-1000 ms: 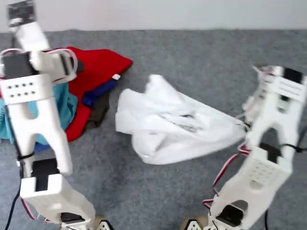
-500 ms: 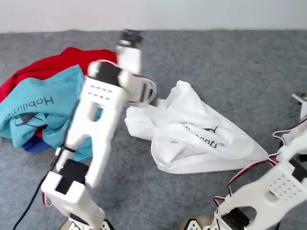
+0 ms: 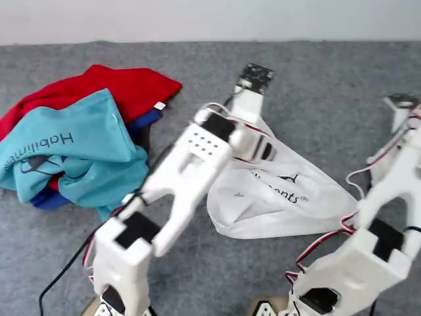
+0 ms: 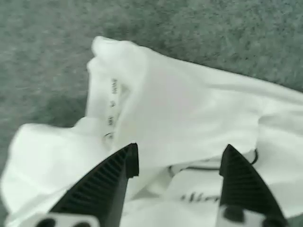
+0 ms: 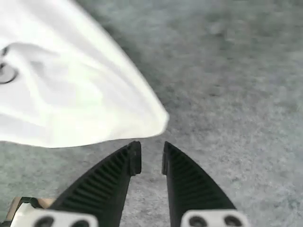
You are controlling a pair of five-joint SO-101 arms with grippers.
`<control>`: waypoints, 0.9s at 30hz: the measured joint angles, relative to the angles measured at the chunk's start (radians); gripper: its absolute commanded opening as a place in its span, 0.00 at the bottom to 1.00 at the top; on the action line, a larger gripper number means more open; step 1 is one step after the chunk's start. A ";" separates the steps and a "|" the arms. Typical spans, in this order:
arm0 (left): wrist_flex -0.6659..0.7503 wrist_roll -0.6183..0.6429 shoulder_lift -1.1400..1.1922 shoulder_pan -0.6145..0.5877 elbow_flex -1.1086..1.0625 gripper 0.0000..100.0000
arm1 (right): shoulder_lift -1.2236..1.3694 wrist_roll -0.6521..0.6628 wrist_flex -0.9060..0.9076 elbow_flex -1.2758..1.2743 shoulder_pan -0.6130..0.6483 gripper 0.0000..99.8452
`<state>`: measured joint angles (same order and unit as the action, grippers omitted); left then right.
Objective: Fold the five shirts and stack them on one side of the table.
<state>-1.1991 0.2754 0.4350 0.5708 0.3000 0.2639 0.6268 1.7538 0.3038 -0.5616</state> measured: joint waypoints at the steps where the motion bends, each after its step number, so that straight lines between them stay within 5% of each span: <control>1: 0.000 0.018 0.044 0.012 0.046 0.26 | -0.015 -0.011 0.000 -0.023 0.017 0.08; 4: -0.029 0.041 0.201 0.031 0.213 0.21 | -0.055 -0.049 0.000 -0.077 0.052 0.08; 8: -0.138 0.048 0.423 0.025 0.477 0.00 | -0.094 -0.066 0.000 -0.095 0.094 0.08; 17: -0.430 -0.011 0.575 0.037 1.254 0.03 | -0.100 -0.074 -0.028 -0.098 0.273 0.23; 22: -0.485 0.005 0.578 -0.031 1.292 0.20 | -0.098 -0.074 -0.098 -0.098 0.451 0.24; 27: -0.539 0.104 0.555 -0.173 1.293 0.22 | -0.005 -0.071 -0.147 -0.098 0.664 0.25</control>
<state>-1.7377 0.3798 0.9904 0.3974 1.5934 0.2593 0.5562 1.6065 0.2056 0.1028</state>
